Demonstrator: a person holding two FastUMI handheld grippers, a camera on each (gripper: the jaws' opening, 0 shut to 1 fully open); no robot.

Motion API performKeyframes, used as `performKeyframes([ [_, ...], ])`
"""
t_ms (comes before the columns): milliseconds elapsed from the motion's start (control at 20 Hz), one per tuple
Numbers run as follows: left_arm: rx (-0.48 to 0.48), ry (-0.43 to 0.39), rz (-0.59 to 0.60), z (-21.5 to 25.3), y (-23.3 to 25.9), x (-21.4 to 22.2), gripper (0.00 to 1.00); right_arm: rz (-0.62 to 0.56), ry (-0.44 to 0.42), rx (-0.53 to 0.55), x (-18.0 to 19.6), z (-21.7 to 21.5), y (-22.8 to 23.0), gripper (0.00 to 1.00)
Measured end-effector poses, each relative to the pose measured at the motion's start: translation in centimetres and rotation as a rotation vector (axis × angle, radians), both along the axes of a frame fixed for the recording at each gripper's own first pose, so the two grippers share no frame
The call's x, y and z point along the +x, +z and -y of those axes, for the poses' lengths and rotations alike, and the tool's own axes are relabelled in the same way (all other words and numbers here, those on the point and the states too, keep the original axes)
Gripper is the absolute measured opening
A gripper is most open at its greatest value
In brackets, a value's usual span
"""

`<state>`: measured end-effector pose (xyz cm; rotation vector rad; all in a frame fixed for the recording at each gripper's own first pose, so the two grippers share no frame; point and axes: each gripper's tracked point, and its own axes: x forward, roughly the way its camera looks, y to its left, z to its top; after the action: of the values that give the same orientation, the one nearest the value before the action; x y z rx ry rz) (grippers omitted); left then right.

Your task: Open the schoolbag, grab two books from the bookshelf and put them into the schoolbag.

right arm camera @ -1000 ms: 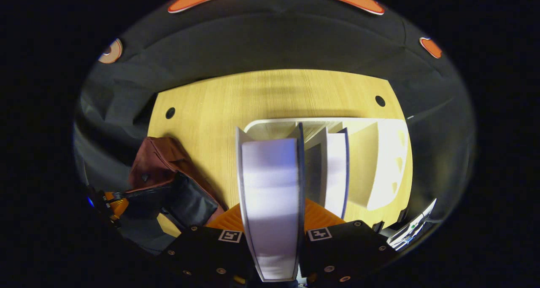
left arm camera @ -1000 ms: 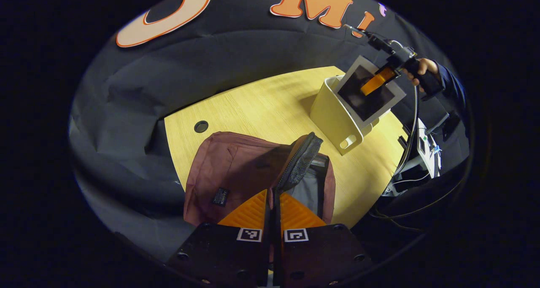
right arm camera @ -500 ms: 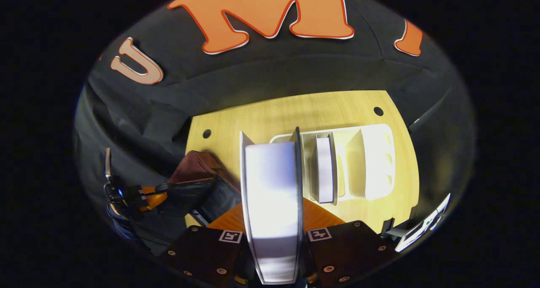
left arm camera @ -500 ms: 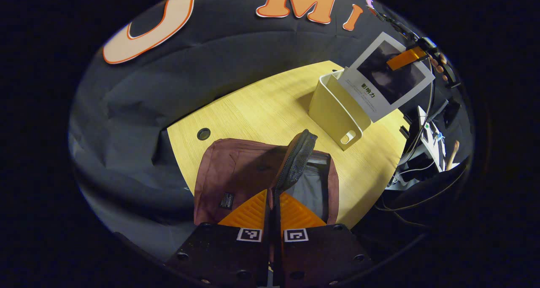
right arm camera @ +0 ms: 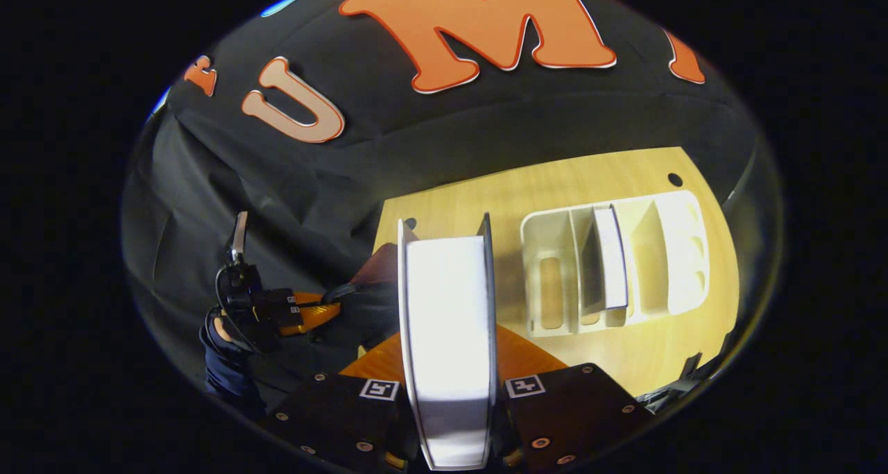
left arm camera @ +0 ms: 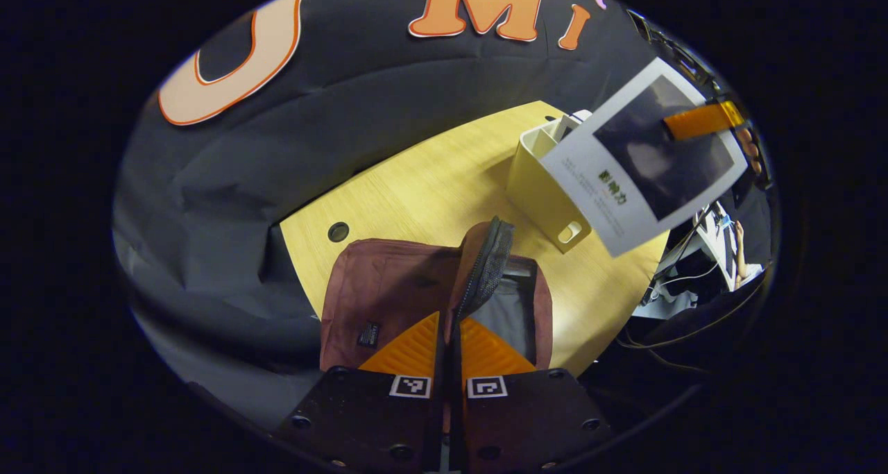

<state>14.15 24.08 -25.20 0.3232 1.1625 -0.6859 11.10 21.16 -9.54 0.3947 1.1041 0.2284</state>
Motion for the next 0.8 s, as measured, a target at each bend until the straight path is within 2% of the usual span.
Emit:
performKeyframes([
  [100, 0.005, -0.002, 0.005, 0.5, 0.5, 0.0, 0.05, -0.014, -0.018, 0.085, -1.1, -1.6, -1.0, 0.41],
  [200, -0.001, 0.003, 0.009, 1.0, 0.8, -0.1, 0.05, -0.047, -0.065, 0.196, -2.2, -3.2, -2.3, 0.41],
  [300, -0.009, 0.02, 0.004, 1.3, 1.0, -0.4, 0.05, -0.054, -0.115, 0.263, -2.4, -4.4, -3.5, 0.41],
  [450, -0.026, 0.049, -0.01, 2.0, 1.2, -0.8, 0.05, -0.036, -0.191, 0.302, -2.7, -4.0, -5.6, 0.41],
  [800, -0.055, 0.053, -0.013, 4.6, 1.9, -1.7, 0.05, -0.013, -0.285, 0.394, -2.3, -7.0, -10.7, 0.41],
])
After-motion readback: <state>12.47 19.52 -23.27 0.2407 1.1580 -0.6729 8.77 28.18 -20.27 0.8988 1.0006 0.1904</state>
